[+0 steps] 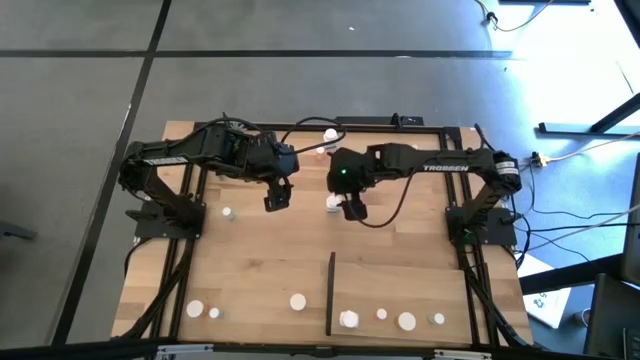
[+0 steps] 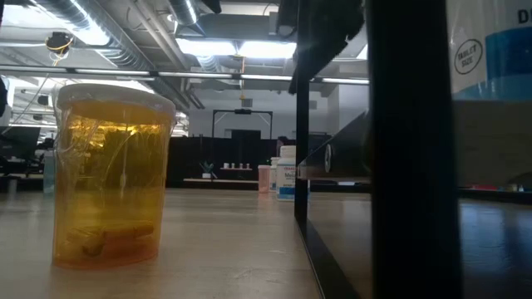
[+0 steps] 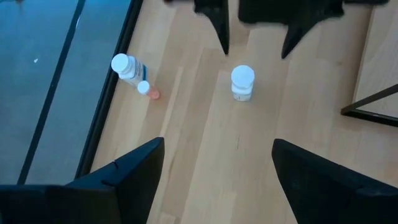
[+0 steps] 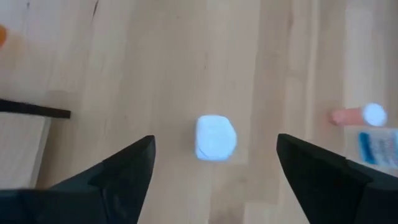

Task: Pick and place medicine bottles onto shelf by color
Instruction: Put the middle white pill bottle on the shelf

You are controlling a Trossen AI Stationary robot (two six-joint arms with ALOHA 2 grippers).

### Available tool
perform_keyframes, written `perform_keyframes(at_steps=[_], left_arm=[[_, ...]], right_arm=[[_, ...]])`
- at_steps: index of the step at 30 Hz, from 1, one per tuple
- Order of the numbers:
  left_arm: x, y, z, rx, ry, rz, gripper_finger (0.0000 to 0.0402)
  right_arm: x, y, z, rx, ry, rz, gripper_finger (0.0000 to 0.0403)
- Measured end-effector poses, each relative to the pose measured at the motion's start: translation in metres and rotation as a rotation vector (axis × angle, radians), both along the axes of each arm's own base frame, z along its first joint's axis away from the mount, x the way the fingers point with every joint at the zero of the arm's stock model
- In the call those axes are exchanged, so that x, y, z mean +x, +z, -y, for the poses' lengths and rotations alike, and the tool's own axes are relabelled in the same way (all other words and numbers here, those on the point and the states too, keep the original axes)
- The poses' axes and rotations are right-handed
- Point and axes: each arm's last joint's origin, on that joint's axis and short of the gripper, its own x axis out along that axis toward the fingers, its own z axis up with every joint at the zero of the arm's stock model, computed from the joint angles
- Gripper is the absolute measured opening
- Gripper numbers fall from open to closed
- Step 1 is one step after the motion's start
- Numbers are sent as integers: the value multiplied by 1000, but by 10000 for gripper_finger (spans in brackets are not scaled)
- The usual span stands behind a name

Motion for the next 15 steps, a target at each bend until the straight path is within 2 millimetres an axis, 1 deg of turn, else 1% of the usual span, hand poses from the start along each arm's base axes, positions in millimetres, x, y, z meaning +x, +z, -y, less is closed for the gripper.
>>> perform_keyframes(at_steps=[2, 7, 15], left_arm=[[0, 0, 0, 0, 0, 0, 292], [1, 1, 0, 0, 0, 15, 292], [3, 2, 0, -1, 0, 39, 292]], right_arm=[[1, -10, 0, 1, 1, -13, 337], [7, -25, 8, -4, -18, 23, 337], [16, -55, 20, 23, -28, -46, 337]])
